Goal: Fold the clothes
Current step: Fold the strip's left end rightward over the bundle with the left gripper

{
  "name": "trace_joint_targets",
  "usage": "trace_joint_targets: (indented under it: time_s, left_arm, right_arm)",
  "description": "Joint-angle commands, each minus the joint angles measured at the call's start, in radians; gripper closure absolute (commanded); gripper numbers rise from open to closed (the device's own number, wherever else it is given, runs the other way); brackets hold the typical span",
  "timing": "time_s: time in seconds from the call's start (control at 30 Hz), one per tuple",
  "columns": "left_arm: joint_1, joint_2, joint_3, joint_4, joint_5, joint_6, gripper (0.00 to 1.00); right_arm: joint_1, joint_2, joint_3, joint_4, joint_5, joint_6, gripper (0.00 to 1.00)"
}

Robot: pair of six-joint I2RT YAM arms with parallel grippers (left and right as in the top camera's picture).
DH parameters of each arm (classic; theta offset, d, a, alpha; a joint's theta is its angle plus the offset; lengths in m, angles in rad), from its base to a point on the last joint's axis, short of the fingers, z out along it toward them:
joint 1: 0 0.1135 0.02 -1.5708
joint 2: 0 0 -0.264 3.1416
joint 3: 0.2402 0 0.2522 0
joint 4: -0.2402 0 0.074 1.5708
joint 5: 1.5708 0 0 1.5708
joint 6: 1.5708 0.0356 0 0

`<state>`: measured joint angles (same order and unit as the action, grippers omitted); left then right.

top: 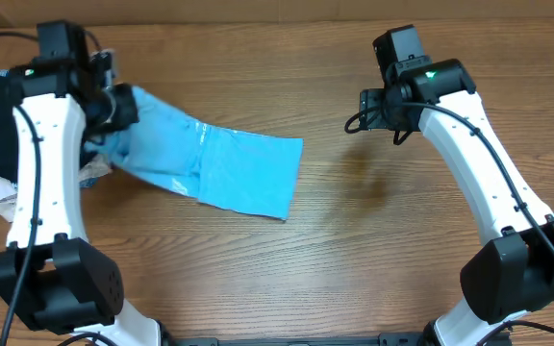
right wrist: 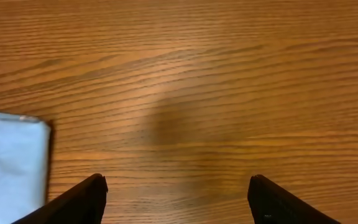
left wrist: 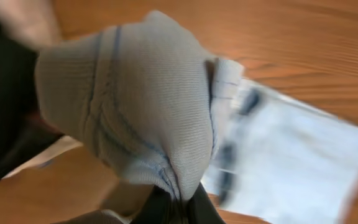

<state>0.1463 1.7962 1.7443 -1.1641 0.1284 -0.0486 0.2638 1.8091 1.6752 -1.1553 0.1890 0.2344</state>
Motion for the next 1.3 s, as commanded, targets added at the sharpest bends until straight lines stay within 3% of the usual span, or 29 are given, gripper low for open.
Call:
trace_joint_targets:
  time_s: [0.0,0.47,0.7,1.1,1.17,1.27]
  left_arm:
    - [-0.134,-0.02,0.025,-0.021,0.115,-0.008,0.94]
    - [-0.527,0.039,-0.105,-0.026,-0.038,-0.062,0.92]
    - [-0.579,0.08,-0.141,0.057,-0.037,-0.09,0.94]
    - [-0.6,0.081,-0.151,0.115,0.115,-0.117,0.91]
    - [-0.617,0.081,-0.154,0.14,0.15,-0.116,0.81]
    - [-0.644,0.081,-0.154,0.178,0.192,-0.116,0.21]
  right_arm:
    - [-0.002,-0.002,0.013,-0.002,-0.014,-0.006,0.24]
    - [-0.002,-0.002,0.013,-0.015,-0.015,-0.006,0.24]
    - [-0.002,-0.002,0.013,-0.026,-0.019,-0.006,0.24]
    - [-0.002,-0.002,0.013,-0.025,-0.033,-0.006,0.24]
    - [-0.002,-0.002,0.013,-0.024,-0.033,-0.006,0.24]
    - [-0.002,-0.002,0.013,-0.025,-0.033,-0.006,0.24]
